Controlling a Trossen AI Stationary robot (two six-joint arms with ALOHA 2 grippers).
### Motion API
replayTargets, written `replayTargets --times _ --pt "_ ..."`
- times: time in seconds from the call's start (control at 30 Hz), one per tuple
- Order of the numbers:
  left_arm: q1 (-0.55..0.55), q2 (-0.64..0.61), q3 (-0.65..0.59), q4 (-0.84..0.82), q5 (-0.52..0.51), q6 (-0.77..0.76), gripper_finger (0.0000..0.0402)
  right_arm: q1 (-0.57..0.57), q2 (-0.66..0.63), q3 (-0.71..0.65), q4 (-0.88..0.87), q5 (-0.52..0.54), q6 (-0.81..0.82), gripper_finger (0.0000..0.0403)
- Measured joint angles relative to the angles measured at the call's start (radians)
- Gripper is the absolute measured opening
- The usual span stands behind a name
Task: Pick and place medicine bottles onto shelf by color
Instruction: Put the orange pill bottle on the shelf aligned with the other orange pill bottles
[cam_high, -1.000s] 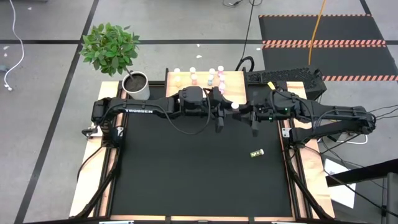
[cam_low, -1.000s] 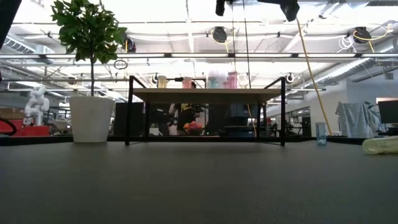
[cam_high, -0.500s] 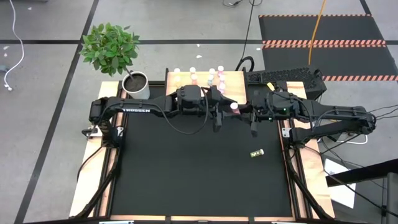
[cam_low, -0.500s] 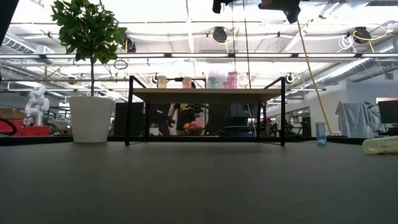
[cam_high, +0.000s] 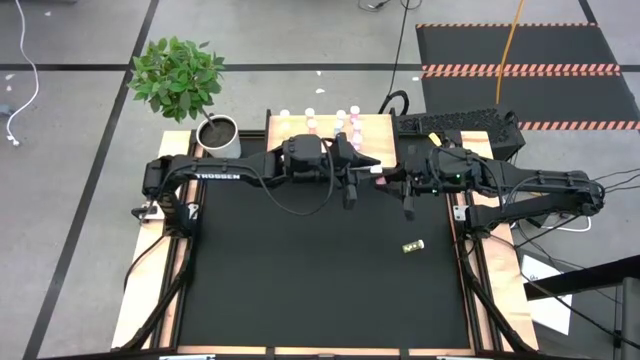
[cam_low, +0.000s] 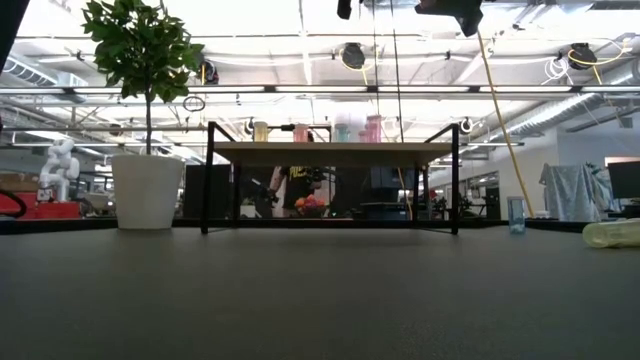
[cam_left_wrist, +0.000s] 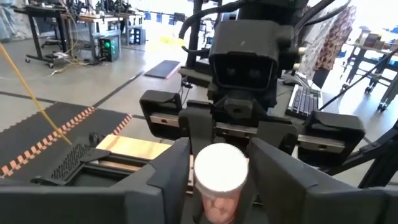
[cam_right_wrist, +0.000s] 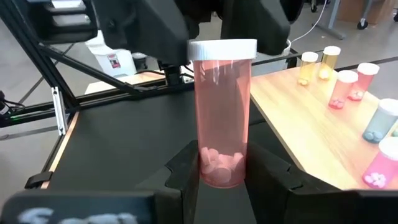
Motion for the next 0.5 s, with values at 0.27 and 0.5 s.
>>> replayTargets --times 0.27,0.5 --pt "0.002 0.000 0.000 -0.002 -0.003 0.007 0.0125 -0.021 -0.002 0.000 0.004 -0.005 -0.004 0.0105" --pt "0.010 0.000 0.000 -0.005 0.005 0.006 0.0127 -0.035 -0.002 0.000 0.008 -0.007 -0.005 0.0105"
